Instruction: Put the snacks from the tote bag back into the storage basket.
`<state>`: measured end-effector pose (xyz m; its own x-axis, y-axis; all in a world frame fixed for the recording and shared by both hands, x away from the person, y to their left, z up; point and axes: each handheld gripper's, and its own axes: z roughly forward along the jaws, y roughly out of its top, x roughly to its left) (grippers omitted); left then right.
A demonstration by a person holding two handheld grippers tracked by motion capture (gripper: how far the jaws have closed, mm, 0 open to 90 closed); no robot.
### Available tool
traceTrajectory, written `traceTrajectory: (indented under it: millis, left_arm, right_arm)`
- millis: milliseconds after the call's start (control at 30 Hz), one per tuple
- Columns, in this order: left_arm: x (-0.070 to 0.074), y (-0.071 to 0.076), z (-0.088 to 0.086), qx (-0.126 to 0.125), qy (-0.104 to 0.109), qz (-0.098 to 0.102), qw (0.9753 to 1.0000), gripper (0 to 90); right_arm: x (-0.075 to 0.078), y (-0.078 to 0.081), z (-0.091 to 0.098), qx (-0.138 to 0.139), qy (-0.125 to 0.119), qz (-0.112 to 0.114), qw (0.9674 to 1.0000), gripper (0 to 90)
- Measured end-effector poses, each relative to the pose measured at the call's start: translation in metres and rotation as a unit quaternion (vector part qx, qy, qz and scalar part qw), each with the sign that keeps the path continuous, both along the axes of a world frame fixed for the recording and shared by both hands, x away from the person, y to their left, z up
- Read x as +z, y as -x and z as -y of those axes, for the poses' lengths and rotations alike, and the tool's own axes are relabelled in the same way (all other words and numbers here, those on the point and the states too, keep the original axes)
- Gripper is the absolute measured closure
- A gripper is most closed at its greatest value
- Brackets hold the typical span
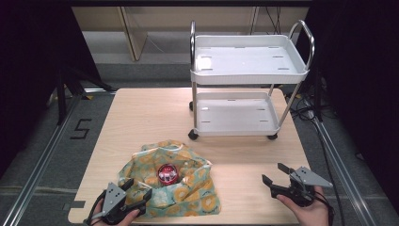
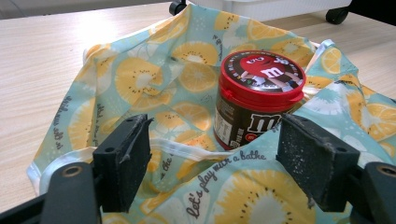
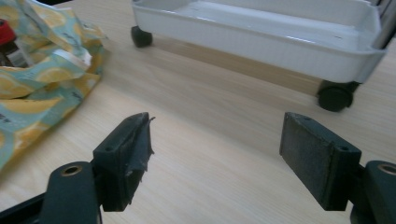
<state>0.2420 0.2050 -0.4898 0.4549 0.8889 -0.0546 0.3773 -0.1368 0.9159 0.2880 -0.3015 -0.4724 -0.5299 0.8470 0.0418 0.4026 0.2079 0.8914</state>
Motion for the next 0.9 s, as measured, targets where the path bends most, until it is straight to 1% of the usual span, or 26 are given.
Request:
traceTrajectory:
  millis: [33, 67, 100, 133, 167, 200, 233, 300, 333, 367, 400, 433, 467, 500, 533, 567, 600, 633, 667, 700, 733, 767, 800, 833, 867, 900]
  left_arm:
    - [0.000, 0.000, 0.000, -0.003, 0.000, 0.003, 1.0000, 25.1]
    - [0.001, 0.000, 0.001, -0.002, 0.000, 0.001, 1.0000, 25.1]
    - [0.000, 0.000, 0.002, 0.000, 0.006, 0.002, 1.0000, 24.9]
    - [0.000, 0.000, 0.002, 0.000, 0.006, 0.002, 1.0000, 24.8]
    - [0.000, 0.000, 0.002, 0.002, 0.009, 0.002, 1.0000, 24.8]
    - [0.001, 0.001, 0.001, 0.003, 0.001, 0.000, 1.0000, 24.8]
    - [0.001, 0.001, 0.001, 0.006, 0.000, 0.001, 1.0000, 24.7]
    - [0.001, 0.001, 0.001, 0.006, 0.001, 0.002, 1.0000, 24.6]
    - [0.002, 0.002, 0.001, 0.007, 0.000, 0.003, 1.0000, 24.6]
    - [0.002, 0.002, 0.001, 0.007, 0.000, 0.003, 1.0000, 24.5]
    - [0.002, 0.002, 0.001, 0.008, 0.000, 0.003, 1.0000, 24.5]
    - [0.002, 0.001, 0.002, 0.008, 0.001, 0.005, 1.0000, 24.4]
    - [0.002, 0.001, 0.002, 0.008, 0.001, 0.005, 1.0000, 24.3]
    - [0.002, 0.002, 0.002, 0.008, -0.004, 0.004, 1.0000, 24.3]
    - [0.002, 0.002, 0.003, 0.009, 0.006, 0.006, 0.9999, 24.3]
    - [0.002, 0.002, 0.003, 0.009, 0.006, 0.006, 0.9999, 24.2]
    - [0.002, 0.002, 0.002, 0.006, -0.002, 0.007, 1.0000, 24.2]
    - [0.002, 0.002, 0.002, 0.008, 0.001, 0.007, 0.9999, 24.1]
    - [0.002, 0.002, 0.001, 0.007, 0.001, 0.008, 0.9999, 24.1]
    - [0.002, 0.002, 0.001, 0.007, 0.001, 0.008, 0.9999, 24.1]
    - [0.002, 0.002, 0.001, 0.007, 0.003, 0.006, 0.9999, 24.1]
    - [0.001, 0.002, 0.001, 0.007, 0.007, 0.009, 0.9999, 24.1]
    - [0.002, 0.003, 0.001, 0.008, 0.001, 0.006, 0.9999, 24.1]
    - [0.002, 0.003, 0.001, 0.008, 0.001, 0.007, 0.9999, 24.1]
    - [0.002, 0.003, 0.001, 0.009, 0.001, 0.007, 0.9999, 24.0]
    - [0.003, 0.003, 0.000, 0.009, -0.001, 0.007, 0.9999, 24.0]
  right_arm:
    - [0.001, 0.001, -0.003, 0.003, -0.006, 0.000, 1.0000, 25.9]
    - [0.001, 0.001, -0.003, 0.003, -0.006, 0.000, 1.0000, 25.9]
    - [0.004, 0.001, -0.009, 0.014, -0.005, 0.007, 0.9999, 25.9]
    - [0.006, 0.000, -0.011, 0.021, 0.003, 0.020, 0.9996, 25.9]
    - [0.006, 0.000, -0.011, 0.021, 0.003, 0.020, 0.9996, 25.9]
    - [0.008, 0.002, -0.015, 0.023, -0.003, 0.012, 0.9996, 25.9]
    - [0.010, 0.001, -0.021, 0.028, -0.005, 0.020, 0.9994, 26.0]
    - [0.011, 0.003, -0.025, 0.025, -0.010, 0.016, 0.9995, 26.0]
    - [0.011, 0.002, -0.027, 0.032, -0.003, 0.020, 0.9993, 26.0]
    - [0.012, 0.005, -0.032, 0.023, -0.005, 0.012, 0.9996, 26.0]
    - [0.012, 0.005, -0.036, 0.024, 0.004, 0.014, 0.9996, 25.9]
    - [0.015, 0.006, -0.046, 0.025, 0.001, 0.011, 0.9996, 25.9]
    - [0.017, 0.006, -0.051, 0.022, -0.004, 0.010, 0.9997, 25.8]
    - [0.020, 0.008, -0.059, 0.016, -0.009, 0.005, 0.9998, 25.9]
    - [0.022, 0.006, -0.064, 0.021, 0.007, 0.023, 0.9995, 25.9]
    - [0.025, 0.007, -0.070, 0.019, 0.000, 0.014, 0.9997, 25.7]
    - [0.025, 0.007, -0.070, 0.019, 0.000, 0.014, 0.9997, 25.7]
    - [0.029, 0.008, -0.084, 0.016, -0.006, 0.013, 0.9998, 25.7]
    - [0.030, 0.005, -0.091, 0.030, 0.005, 0.030, 0.9991, 25.7]
    - [0.030, 0.005, -0.091, 0.030, 0.005, 0.030, 0.9991, 25.7]
    - [0.031, 0.006, -0.096, 0.029, 0.003, 0.021, 0.9994, 25.4]
    - [0.031, 0.006, -0.103, 0.032, 0.003, 0.025, 0.9992, 25.7]
    - [0.031, 0.005, -0.111, 0.043, 0.007, 0.023, 0.9988, 25.6]
    - [0.031, 0.006, -0.117, 0.044, 0.008, 0.022, 0.9987, 25.7]
    - [0.030, 0.007, -0.128, 0.046, 0.002, 0.012, 0.9989, 25.9]
    - [0.030, 0.005, -0.133, 0.054, 0.008, 0.018, 0.9983, 25.8]
